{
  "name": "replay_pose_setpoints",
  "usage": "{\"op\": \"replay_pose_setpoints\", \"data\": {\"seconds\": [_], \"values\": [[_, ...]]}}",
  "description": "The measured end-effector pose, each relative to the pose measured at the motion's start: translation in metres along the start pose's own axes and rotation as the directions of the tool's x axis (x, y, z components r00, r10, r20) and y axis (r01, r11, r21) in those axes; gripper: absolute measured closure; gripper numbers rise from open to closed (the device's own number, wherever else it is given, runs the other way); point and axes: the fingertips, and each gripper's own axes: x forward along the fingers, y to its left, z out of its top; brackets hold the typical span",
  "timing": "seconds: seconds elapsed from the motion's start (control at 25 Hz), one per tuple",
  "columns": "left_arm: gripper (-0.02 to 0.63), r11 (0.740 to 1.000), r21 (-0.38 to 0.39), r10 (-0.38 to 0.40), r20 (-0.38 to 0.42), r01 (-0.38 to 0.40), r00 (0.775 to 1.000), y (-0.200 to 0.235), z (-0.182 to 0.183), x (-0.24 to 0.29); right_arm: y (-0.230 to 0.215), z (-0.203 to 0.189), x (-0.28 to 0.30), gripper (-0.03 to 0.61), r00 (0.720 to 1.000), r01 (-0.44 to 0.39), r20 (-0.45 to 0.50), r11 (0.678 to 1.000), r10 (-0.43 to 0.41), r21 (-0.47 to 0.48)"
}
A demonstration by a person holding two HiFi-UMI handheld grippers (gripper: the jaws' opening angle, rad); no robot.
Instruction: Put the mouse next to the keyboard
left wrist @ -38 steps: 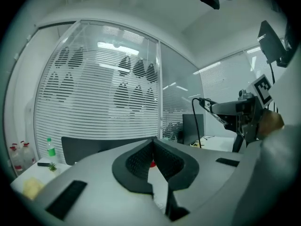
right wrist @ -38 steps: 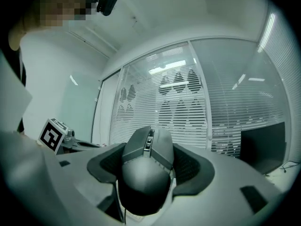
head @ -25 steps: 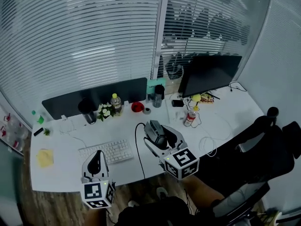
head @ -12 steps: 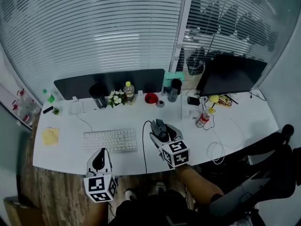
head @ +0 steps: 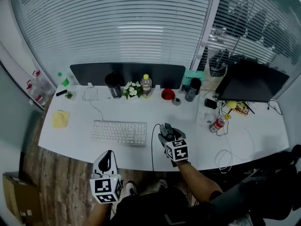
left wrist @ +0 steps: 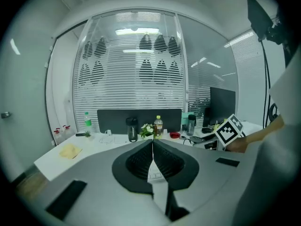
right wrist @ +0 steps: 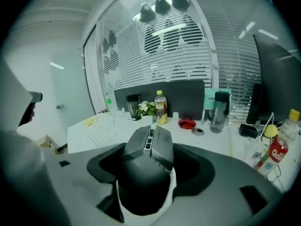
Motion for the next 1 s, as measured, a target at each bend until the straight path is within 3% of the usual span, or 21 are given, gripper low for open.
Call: {"op": "replay_pose_setpoints", "data": {"seconds": [0.44,0.64,1.0], "values": [[0.583,0.99,-0.048,0.132,-0.031,-0.133,0.991,0.022,-0.012,-0.022,-0.012,-0.048,0.047,0.276,0.994,-0.014,-0.109,0.999,0.018,0.029],[0.584,0.972,-0.16,0.169,-0.026,-0.171,0.985,0.03,-0.015,-0.031,-0.014,-0.067,0.066,0.276,0.987,-0.017,-0.159,1.0,0.019,0.013],[0.584,0.952,-0.162,0.253,-0.057,-0.259,0.966,0.038,-0.023,-0.048,-0.017,-0.086,0.095,0.275,0.975,-0.03,-0.222,0.999,0.025,-0.016]]}}
